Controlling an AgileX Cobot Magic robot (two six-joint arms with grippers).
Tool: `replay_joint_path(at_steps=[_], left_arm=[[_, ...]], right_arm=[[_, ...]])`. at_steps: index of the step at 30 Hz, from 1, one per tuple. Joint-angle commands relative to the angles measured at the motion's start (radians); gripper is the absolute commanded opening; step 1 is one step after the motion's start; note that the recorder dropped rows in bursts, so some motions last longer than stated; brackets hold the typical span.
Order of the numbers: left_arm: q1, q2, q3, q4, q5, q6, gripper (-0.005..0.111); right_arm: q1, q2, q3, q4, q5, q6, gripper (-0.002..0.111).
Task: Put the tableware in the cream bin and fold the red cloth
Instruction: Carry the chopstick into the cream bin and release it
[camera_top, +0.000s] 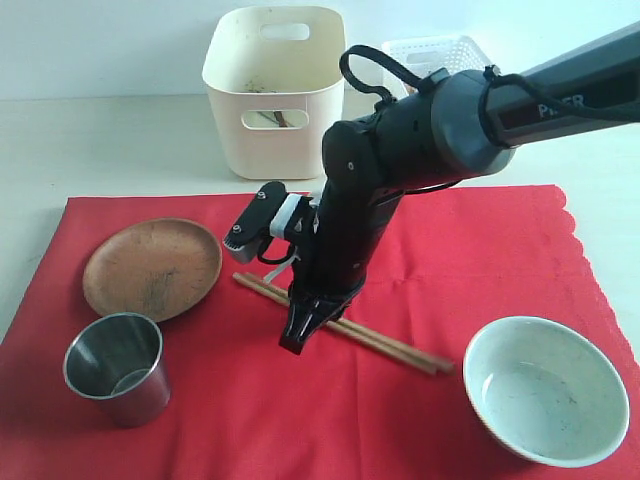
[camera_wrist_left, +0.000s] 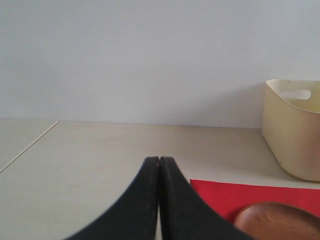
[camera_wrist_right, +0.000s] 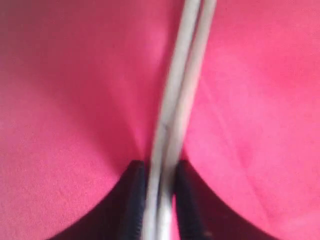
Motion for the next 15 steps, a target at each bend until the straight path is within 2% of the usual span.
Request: replay_joint_path(at_steps=[1, 7, 15], left_arm=[[-0.006, -0.006, 0.0, 0.001, -0.002, 0.003, 0.003], [-0.006, -0.006, 0.0, 0.001, -0.002, 0.003, 0.003], [-0.006, -0.006, 0.0, 0.001, -0.002, 0.003, 0.003]], right_arm=[[0.002, 0.026, 0.007, -0.002, 0.002, 0.039, 0.0], [0.002, -0.068, 0.007, -0.002, -0.019, 0.042, 0.0], [-0.018, -0.241, -0.007, -0.03, -0.261, 0.042, 0.0]])
